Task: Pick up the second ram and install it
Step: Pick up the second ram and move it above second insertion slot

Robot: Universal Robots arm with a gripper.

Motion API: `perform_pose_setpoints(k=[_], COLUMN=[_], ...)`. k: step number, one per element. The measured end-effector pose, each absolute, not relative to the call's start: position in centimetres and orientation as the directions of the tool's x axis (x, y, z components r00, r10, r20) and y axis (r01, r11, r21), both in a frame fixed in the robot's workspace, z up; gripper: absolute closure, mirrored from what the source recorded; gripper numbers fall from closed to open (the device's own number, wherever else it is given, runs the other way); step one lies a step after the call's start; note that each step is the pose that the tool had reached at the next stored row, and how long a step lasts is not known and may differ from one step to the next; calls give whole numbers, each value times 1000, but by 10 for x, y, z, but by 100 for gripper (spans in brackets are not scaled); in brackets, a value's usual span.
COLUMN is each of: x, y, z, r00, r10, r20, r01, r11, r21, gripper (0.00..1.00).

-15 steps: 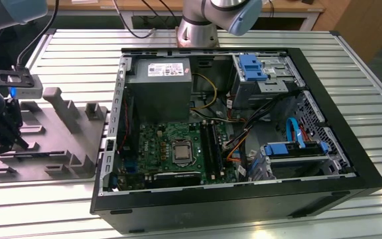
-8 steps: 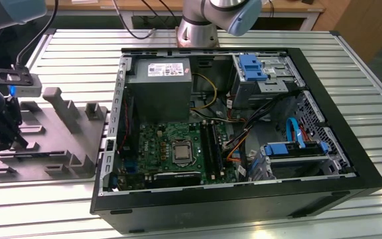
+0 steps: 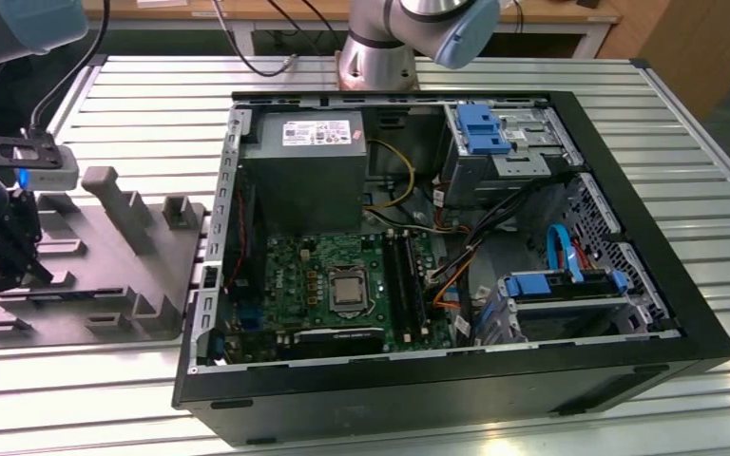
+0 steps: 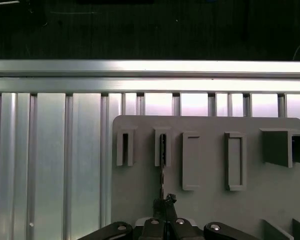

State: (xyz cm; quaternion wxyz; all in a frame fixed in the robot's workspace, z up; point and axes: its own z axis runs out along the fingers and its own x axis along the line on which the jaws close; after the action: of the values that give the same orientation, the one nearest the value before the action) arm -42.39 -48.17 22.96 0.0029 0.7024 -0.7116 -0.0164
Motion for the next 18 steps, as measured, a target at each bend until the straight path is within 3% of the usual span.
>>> perform_pose_setpoints(k=[4, 10, 18], x=[-424, -424, -424], y=[-482, -482, -482], z=[229, 229, 218], r00=[-13, -13, -10], r10=[-1000, -1000, -1000], r20=[-19, -19, -19], r01=[-1000, -1000, -1000], r11=[13, 13, 10], r21=[27, 27, 27], gripper=[89, 65, 65])
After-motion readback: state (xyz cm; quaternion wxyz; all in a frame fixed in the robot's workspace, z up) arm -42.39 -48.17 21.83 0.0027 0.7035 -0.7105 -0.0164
